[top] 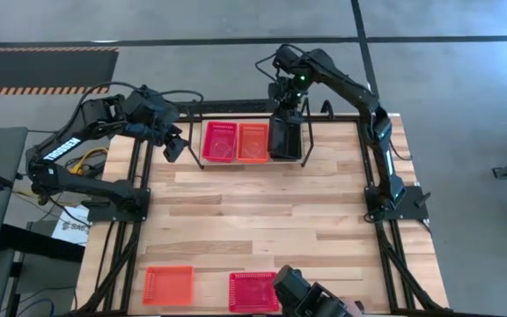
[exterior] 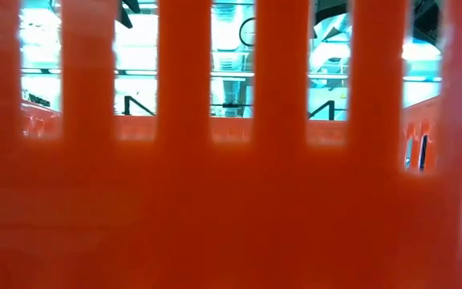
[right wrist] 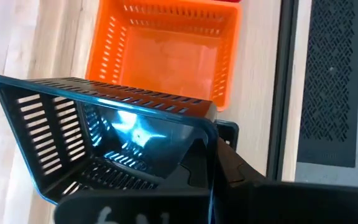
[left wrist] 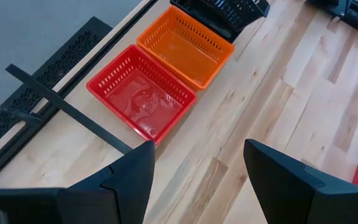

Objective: Stack baskets on shelf by color
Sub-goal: Stack the black bin on top of the black bin on the shelf

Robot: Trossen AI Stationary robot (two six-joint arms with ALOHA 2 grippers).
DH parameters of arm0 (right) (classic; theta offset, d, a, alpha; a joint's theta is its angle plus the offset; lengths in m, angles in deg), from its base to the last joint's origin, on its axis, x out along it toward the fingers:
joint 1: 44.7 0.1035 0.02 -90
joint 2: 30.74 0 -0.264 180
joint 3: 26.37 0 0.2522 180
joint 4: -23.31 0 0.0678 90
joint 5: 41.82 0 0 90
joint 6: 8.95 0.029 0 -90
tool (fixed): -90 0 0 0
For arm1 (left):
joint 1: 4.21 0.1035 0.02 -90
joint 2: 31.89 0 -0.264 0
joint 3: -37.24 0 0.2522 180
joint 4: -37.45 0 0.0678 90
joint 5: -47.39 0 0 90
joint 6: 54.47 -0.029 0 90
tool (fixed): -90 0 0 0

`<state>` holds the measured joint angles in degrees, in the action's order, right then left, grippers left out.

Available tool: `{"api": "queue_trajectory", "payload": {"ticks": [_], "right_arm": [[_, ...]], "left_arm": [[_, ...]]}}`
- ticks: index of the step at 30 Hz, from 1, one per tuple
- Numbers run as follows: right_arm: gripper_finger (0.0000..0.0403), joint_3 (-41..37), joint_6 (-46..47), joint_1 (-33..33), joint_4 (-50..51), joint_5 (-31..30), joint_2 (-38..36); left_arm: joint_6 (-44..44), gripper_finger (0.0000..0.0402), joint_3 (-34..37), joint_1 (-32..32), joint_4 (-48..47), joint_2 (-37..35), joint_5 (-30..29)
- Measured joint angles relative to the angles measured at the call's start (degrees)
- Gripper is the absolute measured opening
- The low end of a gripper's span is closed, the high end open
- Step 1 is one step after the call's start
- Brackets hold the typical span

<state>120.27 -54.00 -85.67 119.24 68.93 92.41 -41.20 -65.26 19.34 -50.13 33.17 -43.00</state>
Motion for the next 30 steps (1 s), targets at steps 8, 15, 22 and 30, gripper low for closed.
{"api": "queue_trajectory", "payload": {"ticks": [8, 15, 22, 30], "right_arm": [[0.0002, -0.2, 1.1, -0.5, 0.6, -3.3, 0.0], [0.0002, -7.5, 1.1, -0.3, 0.8, -5.1, -0.1], [0.0002, -9.5, 1.2, -0.2, 0.0, -5.8, 0.0], [0.0021, -9.5, 4.0, -0.1, -1.4, -5.9, 0.0]], "left_arm": [[-0.2, 0.0234, 0.0, 0.0, -0.2, 0.0, 0.0], [-0.2, 0.0234, 0.0, 0.0, -0.2, 0.0, 0.0], [-0.2, 0.0234, 0.0, 0.0, -0.2, 0.0, 0.0], [-0.2, 0.0234, 0.0, 0.0, -0.2, 0.0, 0.0]]}}
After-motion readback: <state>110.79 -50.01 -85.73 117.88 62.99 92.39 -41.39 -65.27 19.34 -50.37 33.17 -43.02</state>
